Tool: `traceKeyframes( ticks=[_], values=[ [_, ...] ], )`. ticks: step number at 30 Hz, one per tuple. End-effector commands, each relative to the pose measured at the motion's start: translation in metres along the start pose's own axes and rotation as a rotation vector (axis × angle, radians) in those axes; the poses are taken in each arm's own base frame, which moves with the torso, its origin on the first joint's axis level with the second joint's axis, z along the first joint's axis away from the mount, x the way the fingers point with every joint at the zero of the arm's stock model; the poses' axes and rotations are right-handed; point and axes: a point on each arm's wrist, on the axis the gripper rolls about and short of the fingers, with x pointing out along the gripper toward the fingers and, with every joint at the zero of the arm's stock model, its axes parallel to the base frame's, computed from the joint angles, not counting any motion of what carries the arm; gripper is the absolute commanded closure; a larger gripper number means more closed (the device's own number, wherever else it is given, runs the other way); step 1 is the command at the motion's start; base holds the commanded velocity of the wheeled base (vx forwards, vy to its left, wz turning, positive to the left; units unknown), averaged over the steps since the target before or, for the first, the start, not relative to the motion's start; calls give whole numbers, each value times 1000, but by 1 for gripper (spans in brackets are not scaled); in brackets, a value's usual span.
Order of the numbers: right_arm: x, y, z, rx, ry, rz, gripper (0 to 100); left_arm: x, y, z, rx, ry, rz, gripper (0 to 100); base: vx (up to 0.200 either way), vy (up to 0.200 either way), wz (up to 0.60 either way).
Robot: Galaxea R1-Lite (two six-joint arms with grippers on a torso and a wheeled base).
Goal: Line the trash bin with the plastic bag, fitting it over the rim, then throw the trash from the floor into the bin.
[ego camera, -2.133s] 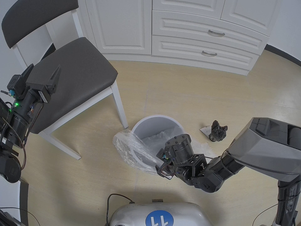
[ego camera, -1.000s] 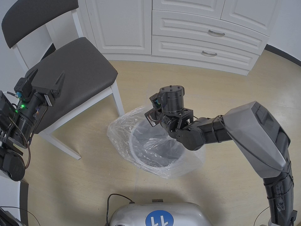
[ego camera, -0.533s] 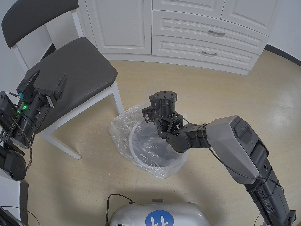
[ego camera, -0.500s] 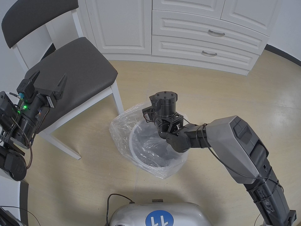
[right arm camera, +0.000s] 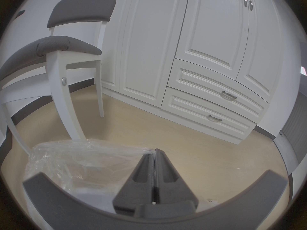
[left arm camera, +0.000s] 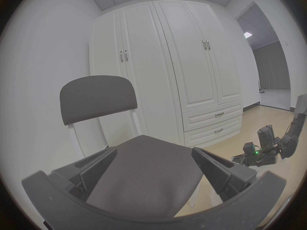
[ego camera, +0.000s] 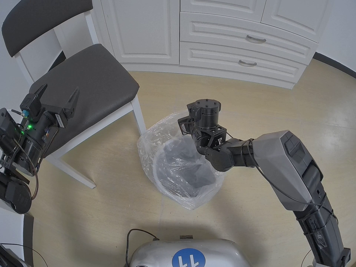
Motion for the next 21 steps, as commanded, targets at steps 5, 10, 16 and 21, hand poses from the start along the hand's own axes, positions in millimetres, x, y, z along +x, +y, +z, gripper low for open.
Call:
traceKeyframes(
  ticks=[5,10,16,21],
  values=[
    [4,-10,-1,0,2,-15,100,0,0,0,0,1,0,0,0,0,0],
    [5,-13,0,1,0,-17,100,0,-1,-1,0,2,-2,0,0,0,0],
    [-6,-14,31,33,-54,-3,0,0,-1,-1,-2,2,-2,0,0,0,0],
    [-51,-21,57,-39,44,88,0,-1,0,0,-1,0,1,0,0,0,0]
  ],
)
